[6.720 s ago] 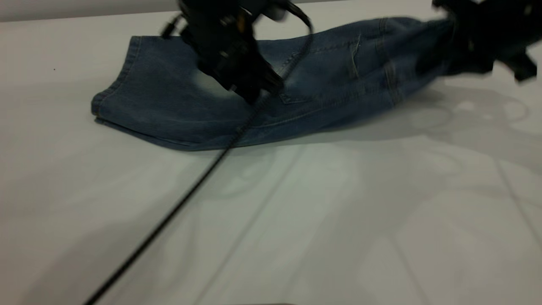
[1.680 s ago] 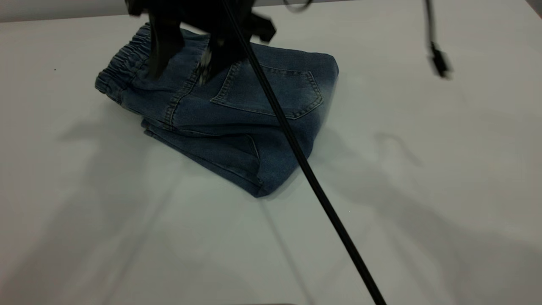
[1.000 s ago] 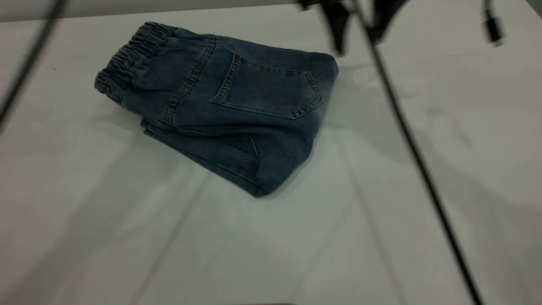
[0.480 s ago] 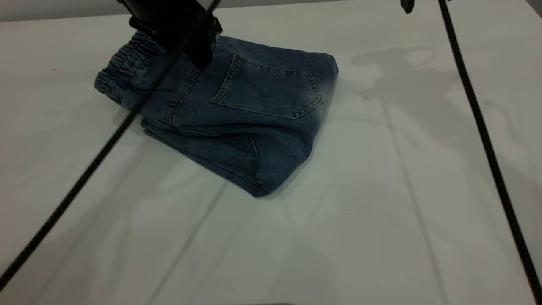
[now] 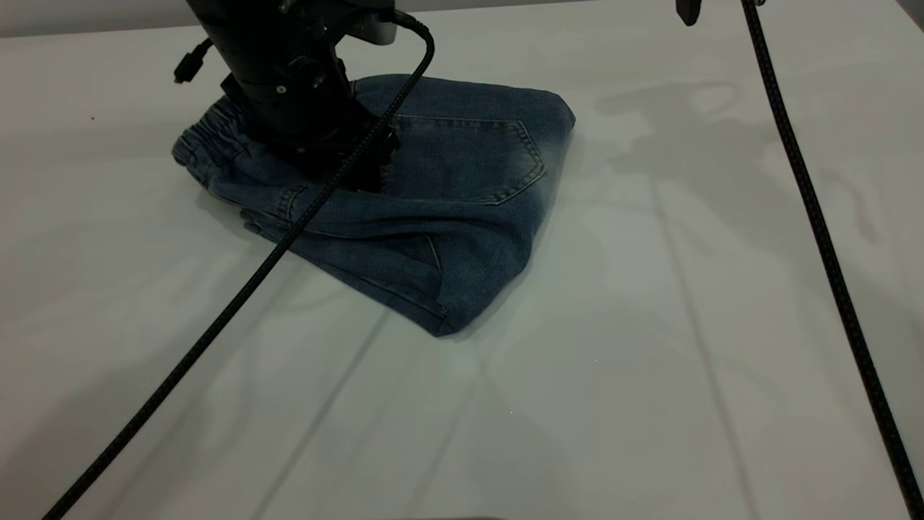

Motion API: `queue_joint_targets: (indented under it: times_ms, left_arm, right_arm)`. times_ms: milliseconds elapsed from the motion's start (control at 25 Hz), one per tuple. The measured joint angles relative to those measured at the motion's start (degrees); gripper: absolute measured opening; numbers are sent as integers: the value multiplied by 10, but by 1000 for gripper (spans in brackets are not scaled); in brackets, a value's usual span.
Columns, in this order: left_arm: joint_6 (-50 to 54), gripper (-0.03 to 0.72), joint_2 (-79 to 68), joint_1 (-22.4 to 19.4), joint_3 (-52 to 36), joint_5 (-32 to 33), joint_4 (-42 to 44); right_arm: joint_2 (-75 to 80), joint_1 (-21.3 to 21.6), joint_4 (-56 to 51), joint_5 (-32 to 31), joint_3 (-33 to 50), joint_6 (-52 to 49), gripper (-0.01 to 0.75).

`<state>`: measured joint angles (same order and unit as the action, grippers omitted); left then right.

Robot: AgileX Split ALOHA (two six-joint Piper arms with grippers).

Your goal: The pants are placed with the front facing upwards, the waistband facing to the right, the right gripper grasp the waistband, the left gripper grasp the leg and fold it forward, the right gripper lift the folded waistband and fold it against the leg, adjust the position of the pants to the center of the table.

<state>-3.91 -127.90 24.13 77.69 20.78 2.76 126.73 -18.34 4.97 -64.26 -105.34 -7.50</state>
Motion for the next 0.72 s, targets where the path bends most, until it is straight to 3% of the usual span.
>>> queue_joint_targets:
  times_ms: [400,720]
  left_arm:
    - [230,463,0,4,0,84,1]
    - [390,463,0,50,0,103,4]
  right_arm:
    - [0,0,0,-4,-1,15,389]
    - [0,0,0,-6,-1,25,389]
